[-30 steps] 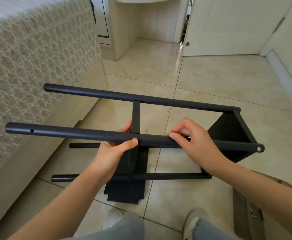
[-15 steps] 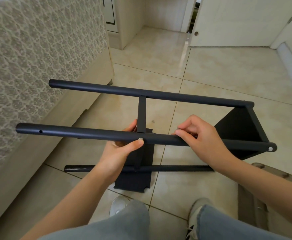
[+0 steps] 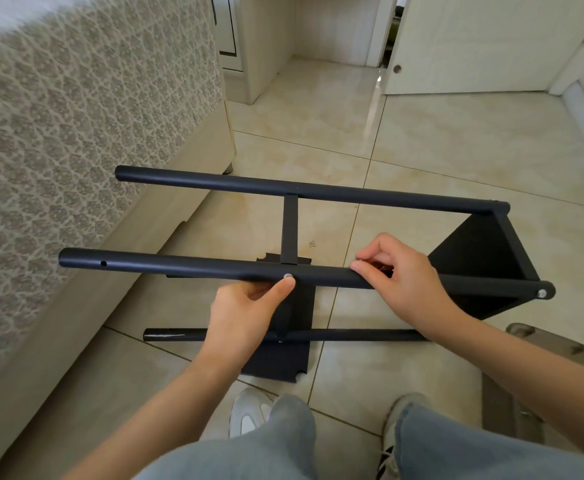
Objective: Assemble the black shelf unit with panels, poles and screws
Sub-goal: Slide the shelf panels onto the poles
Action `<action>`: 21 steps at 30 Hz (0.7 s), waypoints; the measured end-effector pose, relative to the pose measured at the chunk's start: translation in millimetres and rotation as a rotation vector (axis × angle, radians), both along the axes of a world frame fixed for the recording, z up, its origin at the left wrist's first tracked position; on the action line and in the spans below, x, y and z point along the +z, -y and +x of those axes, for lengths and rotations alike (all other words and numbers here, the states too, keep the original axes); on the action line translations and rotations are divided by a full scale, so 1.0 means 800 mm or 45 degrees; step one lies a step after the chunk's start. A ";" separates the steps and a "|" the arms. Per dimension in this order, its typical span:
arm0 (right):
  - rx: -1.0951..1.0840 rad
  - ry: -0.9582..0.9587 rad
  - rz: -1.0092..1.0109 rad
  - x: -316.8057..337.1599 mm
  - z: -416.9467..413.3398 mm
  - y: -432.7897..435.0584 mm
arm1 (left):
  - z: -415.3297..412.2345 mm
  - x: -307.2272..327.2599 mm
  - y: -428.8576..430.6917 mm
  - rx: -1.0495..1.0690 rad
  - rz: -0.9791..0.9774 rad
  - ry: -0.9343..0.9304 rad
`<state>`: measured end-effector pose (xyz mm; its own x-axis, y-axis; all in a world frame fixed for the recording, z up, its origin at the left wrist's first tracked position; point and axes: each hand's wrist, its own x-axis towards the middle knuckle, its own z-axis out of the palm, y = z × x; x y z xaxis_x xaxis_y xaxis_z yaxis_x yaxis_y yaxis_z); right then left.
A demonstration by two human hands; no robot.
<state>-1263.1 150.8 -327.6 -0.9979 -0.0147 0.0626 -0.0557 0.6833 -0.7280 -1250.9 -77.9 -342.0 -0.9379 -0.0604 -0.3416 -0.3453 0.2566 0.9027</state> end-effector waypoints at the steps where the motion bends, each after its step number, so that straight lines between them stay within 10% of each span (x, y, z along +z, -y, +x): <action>1: 0.001 -0.003 0.002 0.000 0.000 0.000 | -0.003 0.006 0.003 -0.044 -0.075 0.022; 9: -0.004 -0.022 0.009 -0.004 0.000 -0.002 | -0.019 0.047 0.013 -0.270 -1.202 -0.512; 14: -0.006 -0.044 0.023 -0.006 0.000 -0.001 | -0.041 0.060 0.022 -0.660 -1.124 -0.913; 21: 0.010 -0.083 -0.001 -0.007 0.003 -0.002 | -0.082 0.055 0.035 -1.198 -1.191 -0.799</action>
<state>-1261.0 152.0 -332.9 -0.9916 -0.0223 0.1276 -0.1084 0.6822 -0.7230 -1316.7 -106.1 -297.8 -0.7325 0.6787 -0.0529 0.6544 0.7235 0.2200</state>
